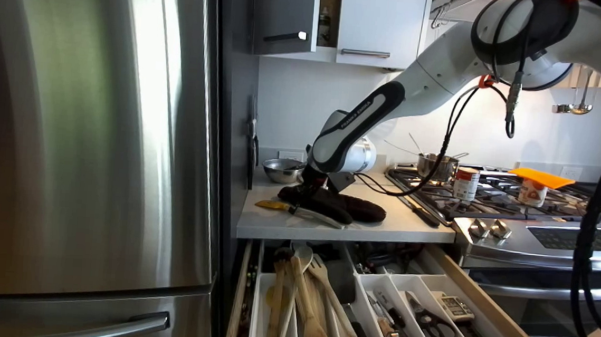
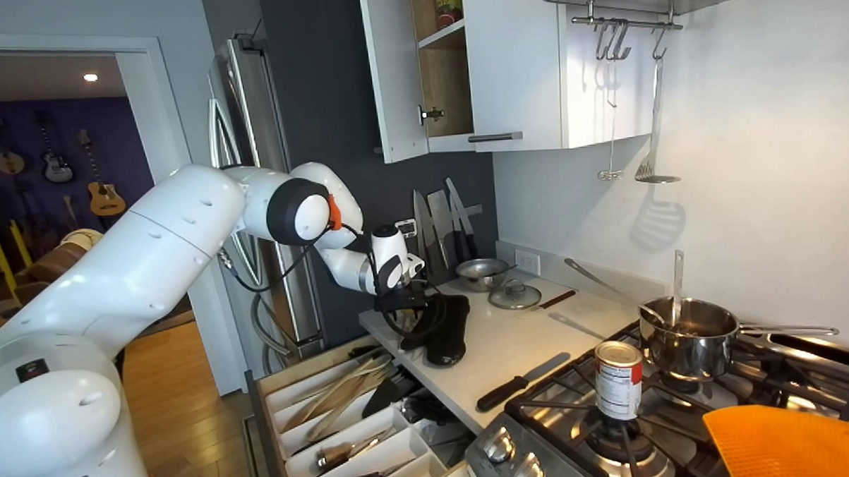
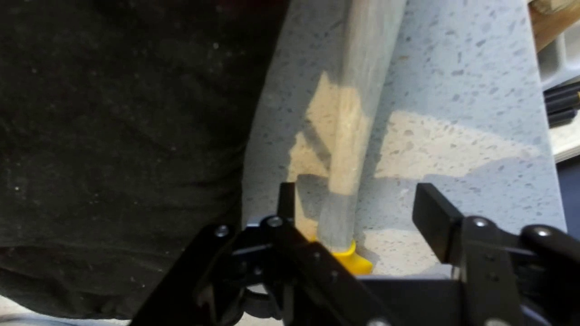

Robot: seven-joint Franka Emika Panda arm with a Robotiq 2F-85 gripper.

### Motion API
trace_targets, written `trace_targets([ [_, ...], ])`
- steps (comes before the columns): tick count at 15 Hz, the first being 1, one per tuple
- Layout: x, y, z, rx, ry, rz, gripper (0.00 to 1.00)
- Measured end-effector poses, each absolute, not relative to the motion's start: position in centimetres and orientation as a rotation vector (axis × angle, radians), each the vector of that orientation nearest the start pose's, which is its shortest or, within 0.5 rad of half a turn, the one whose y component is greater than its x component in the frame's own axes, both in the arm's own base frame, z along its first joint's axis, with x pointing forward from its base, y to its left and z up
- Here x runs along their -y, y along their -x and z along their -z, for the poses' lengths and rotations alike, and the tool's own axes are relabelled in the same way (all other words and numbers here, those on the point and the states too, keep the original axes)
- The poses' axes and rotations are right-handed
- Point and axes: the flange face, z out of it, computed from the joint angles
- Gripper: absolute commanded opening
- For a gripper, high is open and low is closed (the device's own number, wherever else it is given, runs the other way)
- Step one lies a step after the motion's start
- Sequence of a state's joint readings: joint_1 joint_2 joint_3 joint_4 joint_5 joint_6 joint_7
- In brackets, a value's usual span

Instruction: Put the wooden spatula in the open drawer

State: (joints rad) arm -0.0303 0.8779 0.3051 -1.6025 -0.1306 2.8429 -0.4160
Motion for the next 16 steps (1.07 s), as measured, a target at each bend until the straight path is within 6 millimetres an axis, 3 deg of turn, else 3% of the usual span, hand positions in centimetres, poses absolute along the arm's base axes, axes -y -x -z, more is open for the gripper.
trace_targets([
  [5,-16.0,-70.5,-17.1,0.936,2.797,0.619,0.01],
  [12,-16.2,-70.4,-17.2,0.898,2.79,0.579,0.05],
  [16,-18.5,-69.2,-18.6,0.821,2.748,0.473,0.05],
])
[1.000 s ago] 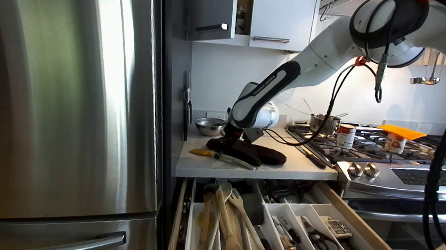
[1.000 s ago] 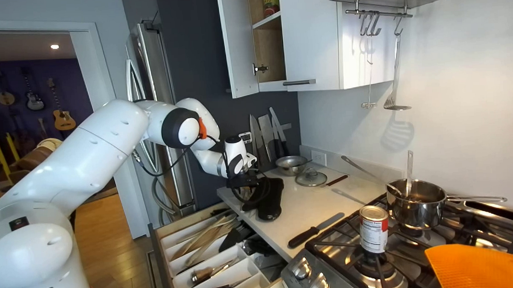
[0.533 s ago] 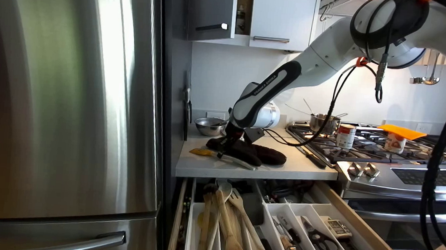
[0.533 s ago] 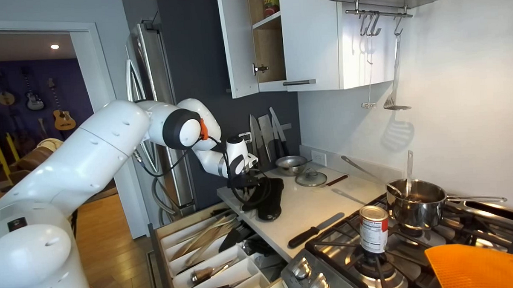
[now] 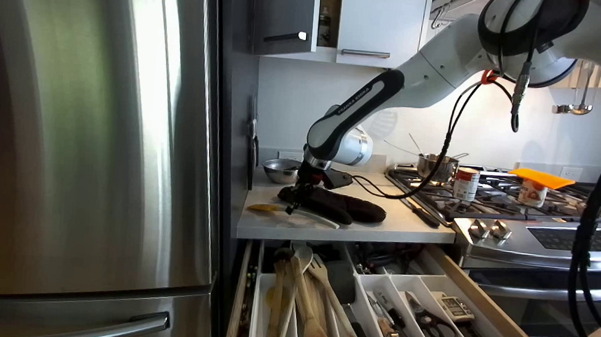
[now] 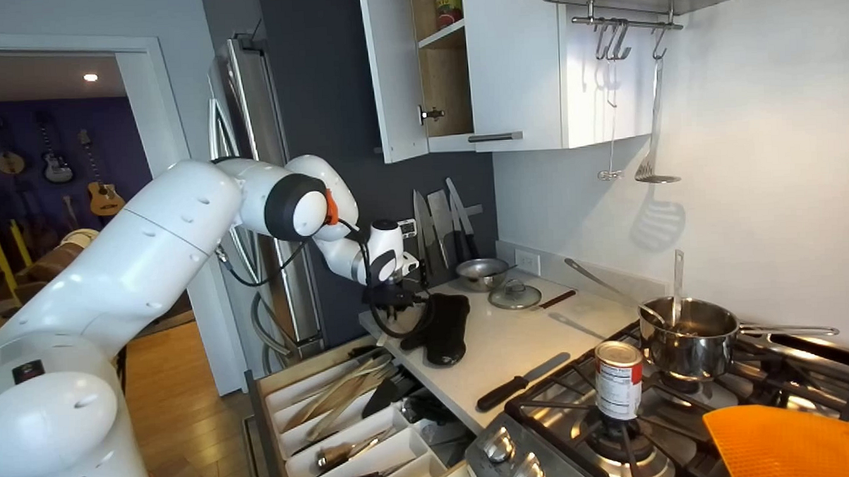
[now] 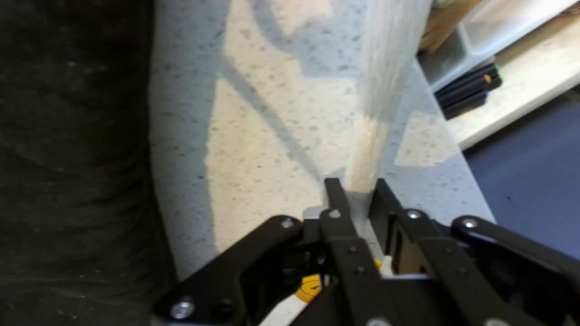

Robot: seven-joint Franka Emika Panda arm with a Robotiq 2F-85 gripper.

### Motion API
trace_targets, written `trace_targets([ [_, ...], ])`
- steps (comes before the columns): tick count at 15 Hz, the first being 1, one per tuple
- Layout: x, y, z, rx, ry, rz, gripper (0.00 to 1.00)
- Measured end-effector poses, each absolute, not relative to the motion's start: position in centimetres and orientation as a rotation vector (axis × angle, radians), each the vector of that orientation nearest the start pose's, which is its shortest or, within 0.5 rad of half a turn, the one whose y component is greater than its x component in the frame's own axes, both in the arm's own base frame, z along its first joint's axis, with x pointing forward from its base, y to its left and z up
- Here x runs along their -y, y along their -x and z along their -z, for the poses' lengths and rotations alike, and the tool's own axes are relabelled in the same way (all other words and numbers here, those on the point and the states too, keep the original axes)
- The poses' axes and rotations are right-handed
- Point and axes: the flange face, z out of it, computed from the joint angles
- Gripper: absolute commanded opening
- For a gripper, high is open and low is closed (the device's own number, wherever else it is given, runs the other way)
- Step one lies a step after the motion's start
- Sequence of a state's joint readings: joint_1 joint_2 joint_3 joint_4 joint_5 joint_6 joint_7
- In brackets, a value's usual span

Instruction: Put the wooden spatula in the open drawer

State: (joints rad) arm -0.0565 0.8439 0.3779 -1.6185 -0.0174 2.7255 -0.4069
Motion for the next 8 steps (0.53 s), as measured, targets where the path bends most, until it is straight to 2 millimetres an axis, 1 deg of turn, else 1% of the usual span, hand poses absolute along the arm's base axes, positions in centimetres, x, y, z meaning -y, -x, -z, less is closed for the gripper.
trace_targets([
  [2,-19.9,-68.0,-19.9,0.772,2.729,0.446,0.05],
  [4,-20.6,-66.3,-20.9,0.704,2.731,0.43,0.05],
  [6,-20.4,-64.4,-21.6,0.596,2.749,0.445,0.05],
  [8,-19.7,-62.1,-21.9,0.458,2.769,0.471,0.05],
])
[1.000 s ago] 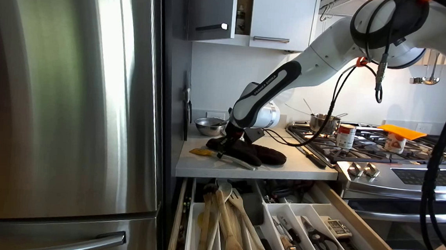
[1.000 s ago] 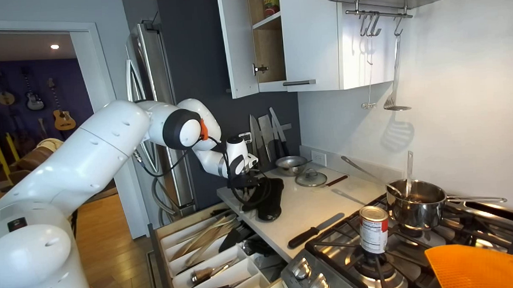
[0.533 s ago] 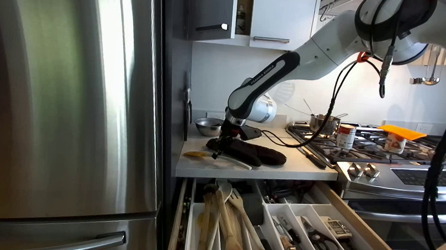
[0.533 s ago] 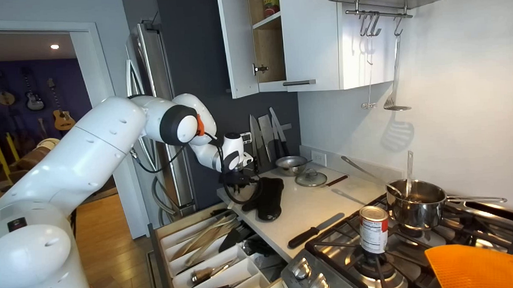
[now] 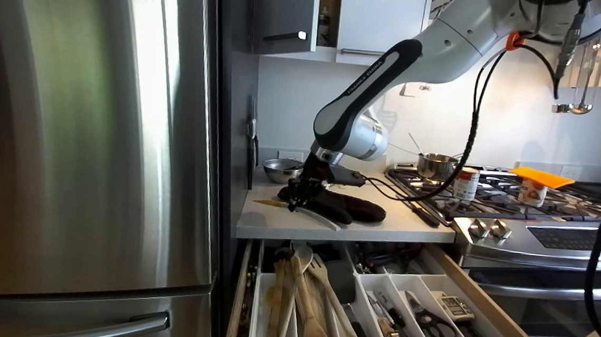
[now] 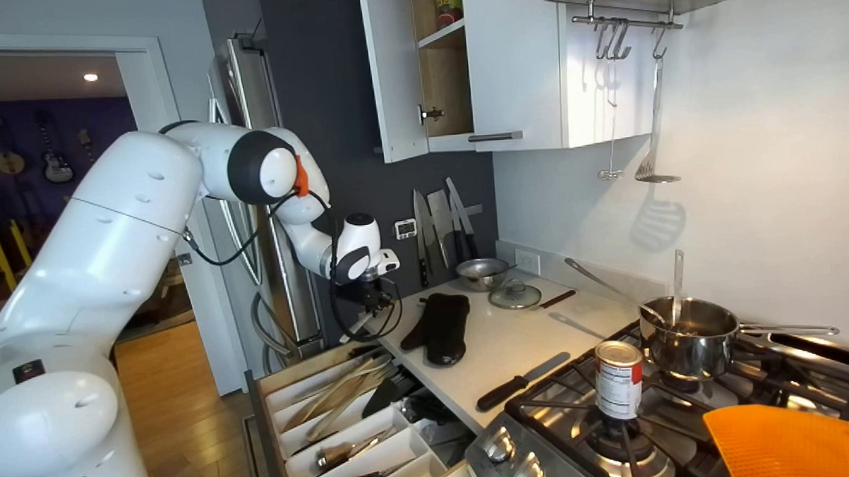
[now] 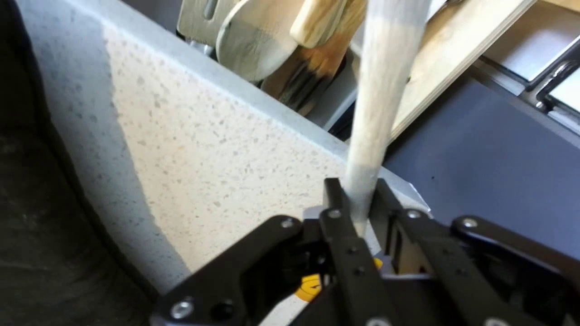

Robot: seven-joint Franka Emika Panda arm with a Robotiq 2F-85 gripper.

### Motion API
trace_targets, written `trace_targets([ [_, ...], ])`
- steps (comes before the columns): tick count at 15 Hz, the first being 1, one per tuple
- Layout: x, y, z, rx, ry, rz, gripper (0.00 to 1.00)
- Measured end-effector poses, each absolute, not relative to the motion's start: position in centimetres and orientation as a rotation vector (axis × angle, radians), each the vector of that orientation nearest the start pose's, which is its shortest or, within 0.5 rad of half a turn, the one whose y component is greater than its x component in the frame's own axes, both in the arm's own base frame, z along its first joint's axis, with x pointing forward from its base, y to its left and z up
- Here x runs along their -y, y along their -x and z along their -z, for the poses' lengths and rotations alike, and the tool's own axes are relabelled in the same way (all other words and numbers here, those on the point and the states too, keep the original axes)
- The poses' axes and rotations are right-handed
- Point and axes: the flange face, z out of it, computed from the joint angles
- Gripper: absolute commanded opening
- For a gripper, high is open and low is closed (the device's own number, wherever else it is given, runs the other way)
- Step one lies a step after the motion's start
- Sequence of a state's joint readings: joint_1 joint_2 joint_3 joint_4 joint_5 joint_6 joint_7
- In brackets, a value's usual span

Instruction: Put the wooden spatula in the open drawer

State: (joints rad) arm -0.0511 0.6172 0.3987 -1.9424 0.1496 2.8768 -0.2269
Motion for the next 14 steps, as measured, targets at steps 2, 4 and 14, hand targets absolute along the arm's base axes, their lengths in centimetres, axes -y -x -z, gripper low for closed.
trace_targets([
  [2,-19.2,-59.4,-21.7,0.331,2.784,0.489,0.05],
  [4,-19.1,-56.3,-21.3,0.233,2.796,0.506,0.05],
  [14,-21.9,-44.1,-21.1,0.001,2.765,0.609,0.19],
])
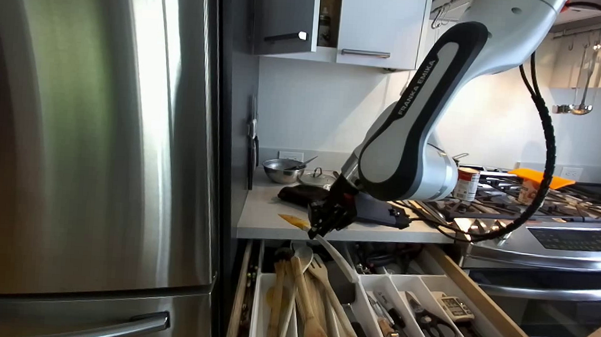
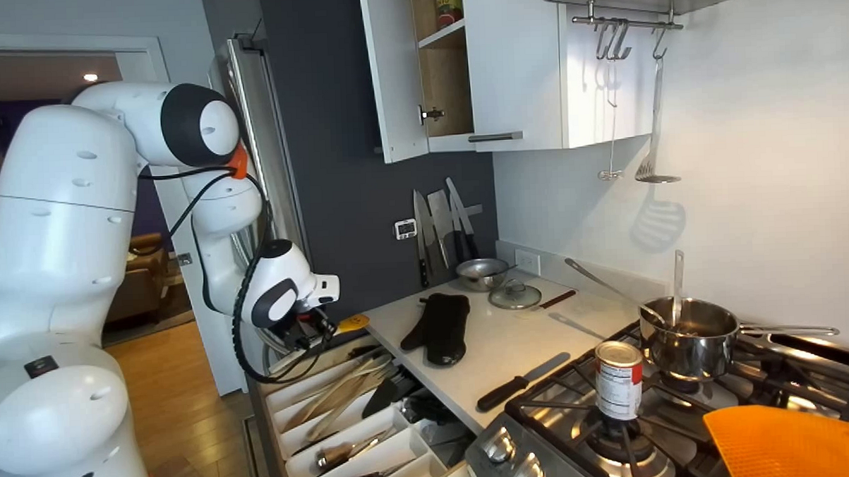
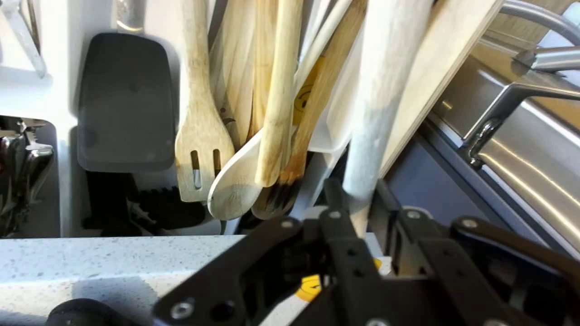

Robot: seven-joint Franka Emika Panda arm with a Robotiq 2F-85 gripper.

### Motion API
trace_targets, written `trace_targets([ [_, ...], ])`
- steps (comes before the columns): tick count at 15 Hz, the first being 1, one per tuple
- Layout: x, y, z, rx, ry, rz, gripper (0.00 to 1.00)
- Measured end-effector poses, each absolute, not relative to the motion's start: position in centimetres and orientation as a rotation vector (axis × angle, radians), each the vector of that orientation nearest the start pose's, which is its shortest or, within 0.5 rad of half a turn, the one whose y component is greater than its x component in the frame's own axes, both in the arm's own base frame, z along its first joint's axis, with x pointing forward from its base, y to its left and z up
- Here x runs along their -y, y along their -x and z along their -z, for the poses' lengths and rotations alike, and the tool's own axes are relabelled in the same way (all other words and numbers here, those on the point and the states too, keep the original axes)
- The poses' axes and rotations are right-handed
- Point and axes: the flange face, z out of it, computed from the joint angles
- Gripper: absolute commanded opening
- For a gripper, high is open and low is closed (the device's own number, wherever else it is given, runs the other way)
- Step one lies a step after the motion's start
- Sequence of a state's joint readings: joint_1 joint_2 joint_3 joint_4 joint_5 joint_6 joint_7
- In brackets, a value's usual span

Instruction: Put the wooden spatula in the open drawer

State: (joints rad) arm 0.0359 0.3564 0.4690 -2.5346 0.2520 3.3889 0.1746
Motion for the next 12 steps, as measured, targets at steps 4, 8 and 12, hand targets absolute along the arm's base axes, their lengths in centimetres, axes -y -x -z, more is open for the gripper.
trace_targets([
  [4,-21.9,-44.1,-21.1,-0.005,2.765,0.612,0.05],
  [8,-21.9,-44.4,-21.0,-0.013,2.764,0.61,0.05],
  [12,-23.3,-44.6,-19.7,-0.071,2.747,0.56,0.05],
])
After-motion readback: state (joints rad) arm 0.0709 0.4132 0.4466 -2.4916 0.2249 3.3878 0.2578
